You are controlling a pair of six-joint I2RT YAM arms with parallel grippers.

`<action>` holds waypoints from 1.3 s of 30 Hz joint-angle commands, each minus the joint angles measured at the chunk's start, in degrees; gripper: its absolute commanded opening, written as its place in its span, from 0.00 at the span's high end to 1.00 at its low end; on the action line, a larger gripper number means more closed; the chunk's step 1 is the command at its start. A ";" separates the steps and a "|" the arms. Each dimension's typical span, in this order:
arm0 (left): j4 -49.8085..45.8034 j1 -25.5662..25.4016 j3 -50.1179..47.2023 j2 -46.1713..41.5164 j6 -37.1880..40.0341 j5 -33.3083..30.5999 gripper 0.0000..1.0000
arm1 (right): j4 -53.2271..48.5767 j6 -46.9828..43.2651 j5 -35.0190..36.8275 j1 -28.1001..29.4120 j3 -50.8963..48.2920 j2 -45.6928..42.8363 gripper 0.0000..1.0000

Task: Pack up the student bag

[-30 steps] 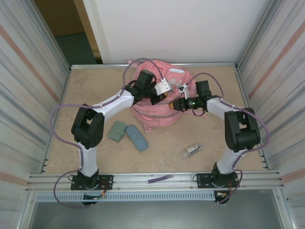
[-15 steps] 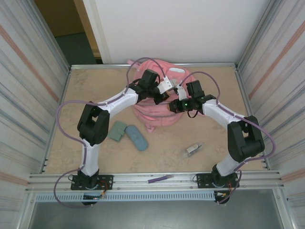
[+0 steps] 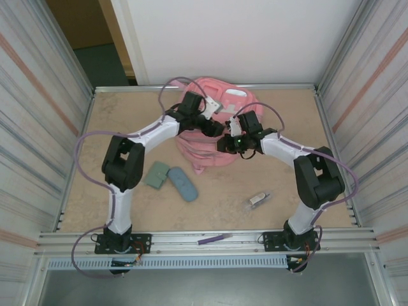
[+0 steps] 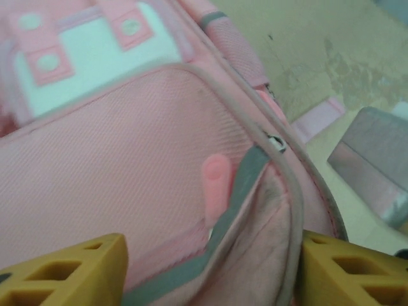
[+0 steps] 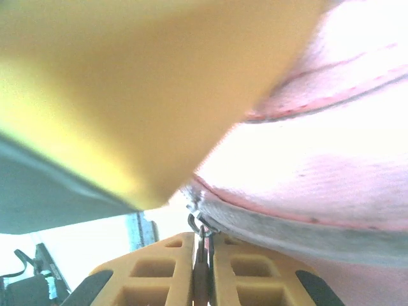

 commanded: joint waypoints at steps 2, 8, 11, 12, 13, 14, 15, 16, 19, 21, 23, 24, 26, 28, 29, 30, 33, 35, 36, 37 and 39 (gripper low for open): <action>6.49 8.15 -11.97 -13.20 -18.27 -4.53 0.31 | -6.08 1.55 -1.90 1.48 4.77 2.28 0.88; 3.77 16.36 -20.15 -17.44 -23.15 -6.19 0.25 | -8.83 -1.25 -1.10 0.89 7.52 4.31 0.90; 2.13 19.27 -19.89 -16.35 -23.87 -5.27 0.24 | -9.46 -2.87 -0.58 0.54 7.91 4.40 0.92; 2.10 19.92 -19.50 -15.15 -23.64 -5.29 0.24 | -9.82 -3.50 -0.68 0.33 8.29 4.59 0.92; 1.85 20.22 -18.74 -13.86 -23.30 -4.55 0.24 | -10.36 -3.92 -0.73 0.21 8.51 4.61 0.92; 0.76 20.42 -16.83 -11.76 -22.08 -1.88 0.24 | -11.10 -4.36 -0.60 0.03 8.87 4.63 0.93; -0.93 20.41 -14.58 -9.61 -20.75 0.67 0.25 | -11.44 -4.73 -0.37 -0.14 8.97 4.59 0.93; -2.58 20.22 -12.20 -7.55 -19.72 2.84 0.26 | -11.59 -5.15 0.10 -0.25 8.91 4.46 0.93; -3.95 19.13 -9.86 -4.47 -19.64 3.07 0.28 | -11.78 -6.19 1.02 -0.95 9.19 4.64 0.94; -2.96 18.51 -11.11 -4.15 -21.78 2.60 0.30 | -12.44 -6.40 0.82 -1.49 9.98 4.89 0.94; -1.23 17.92 -13.46 -4.08 -23.68 3.42 0.31 | -12.47 -6.58 1.37 -1.90 10.03 4.67 0.94; -0.54 17.62 -14.43 -3.94 -24.21 4.35 0.31 | -12.25 -6.79 1.73 -2.00 10.02 4.65 0.94; 0.58 16.76 -16.32 -3.99 -25.89 6.14 0.32 | -12.52 -7.25 2.21 -2.72 10.59 5.29 0.95; 3.28 15.59 -18.08 -4.27 -28.12 9.63 0.34 | -13.20 -7.19 2.28 -3.41 11.38 6.02 0.95; 5.33 14.80 -19.00 -4.57 -29.79 11.71 0.35 | -13.25 -7.16 2.51 -3.59 11.53 6.16 0.95; 7.23 14.03 -19.91 -4.90 -31.17 13.18 0.35 | -13.16 -7.22 3.05 -3.68 11.41 6.07 0.95; 13.82 10.61 -23.24 -6.27 -34.40 15.02 0.36 | -13.29 -7.60 4.60 -3.86 11.88 6.65 0.95; 16.59 7.82 -24.53 -6.78 -36.27 14.42 0.37 | -14.34 -7.60 4.71 -3.78 12.72 6.98 0.94; 17.77 6.74 -24.73 -6.89 -37.25 14.46 0.37 | -14.56 -7.68 4.91 -3.70 12.75 6.95 0.94; 19.35 5.61 -25.12 -6.97 -38.45 14.80 0.37 | -14.55 -7.82 5.56 -3.51 12.68 6.93 0.94; 22.17 3.74 -25.68 -7.08 -40.41 15.34 0.37 | -14.51 -8.13 6.54 -3.12 12.80 7.42 0.93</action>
